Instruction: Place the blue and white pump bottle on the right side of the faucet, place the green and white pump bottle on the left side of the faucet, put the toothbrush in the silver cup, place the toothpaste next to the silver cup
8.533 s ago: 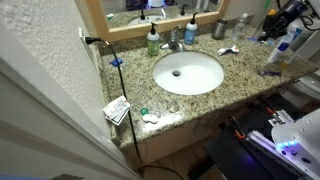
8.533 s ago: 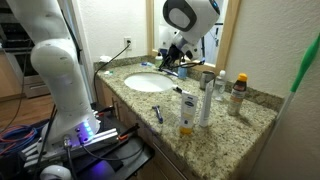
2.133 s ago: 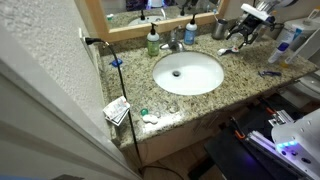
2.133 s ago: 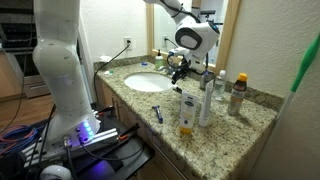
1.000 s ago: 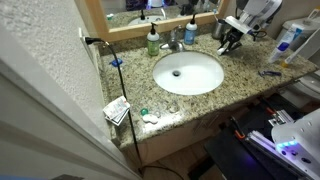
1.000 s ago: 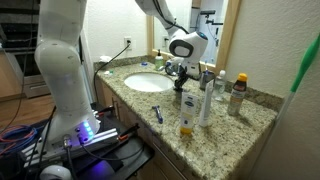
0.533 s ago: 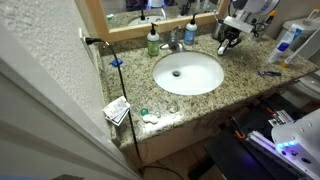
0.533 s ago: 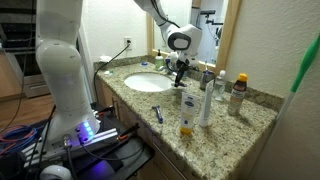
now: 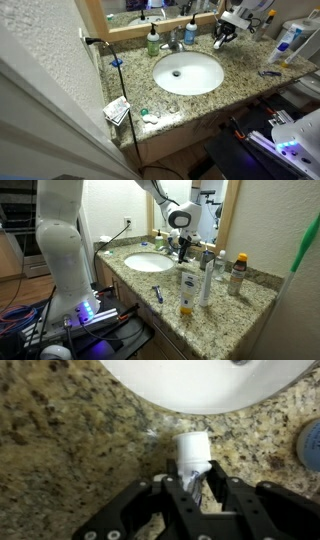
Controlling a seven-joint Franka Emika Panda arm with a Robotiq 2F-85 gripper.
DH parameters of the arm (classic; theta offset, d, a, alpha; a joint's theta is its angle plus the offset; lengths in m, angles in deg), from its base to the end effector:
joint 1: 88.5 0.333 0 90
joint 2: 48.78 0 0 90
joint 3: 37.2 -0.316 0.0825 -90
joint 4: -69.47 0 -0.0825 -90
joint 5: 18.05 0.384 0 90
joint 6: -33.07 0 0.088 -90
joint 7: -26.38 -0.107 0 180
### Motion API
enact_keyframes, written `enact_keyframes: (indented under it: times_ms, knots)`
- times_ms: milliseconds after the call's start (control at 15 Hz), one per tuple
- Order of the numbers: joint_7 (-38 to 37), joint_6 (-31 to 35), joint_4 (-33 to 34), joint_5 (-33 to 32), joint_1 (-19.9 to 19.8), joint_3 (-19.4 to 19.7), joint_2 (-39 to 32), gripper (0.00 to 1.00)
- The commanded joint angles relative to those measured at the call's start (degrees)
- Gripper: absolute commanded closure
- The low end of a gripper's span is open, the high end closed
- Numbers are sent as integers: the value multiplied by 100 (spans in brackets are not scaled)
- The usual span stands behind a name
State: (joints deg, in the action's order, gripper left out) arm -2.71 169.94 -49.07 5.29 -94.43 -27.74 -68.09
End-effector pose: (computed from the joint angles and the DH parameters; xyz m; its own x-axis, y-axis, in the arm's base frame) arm 0.5685 -0.1509 0.2690 0.4882 -0.8617 -0.1380 -0.8687 -0.4648 -0.1713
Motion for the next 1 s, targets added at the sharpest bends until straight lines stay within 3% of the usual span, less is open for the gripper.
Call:
enact_keyframes:
  times_ms: [0,333,400,467,533,933]
  knots:
    - [-132,-440,1120,184,-70,-227,-657,90]
    - [-225,-1801,2692,-70,-174,-220,-1485,90]
    - [-173,-1324,2053,18,-74,-232,-1084,65]
    - [-182,-1500,2291,-3,-103,-224,-1227,65]
    - [-182,-1588,2436,-9,-126,-220,-1327,90]
    - [-9,-1169,2636,33,-139,-285,-1681,90]
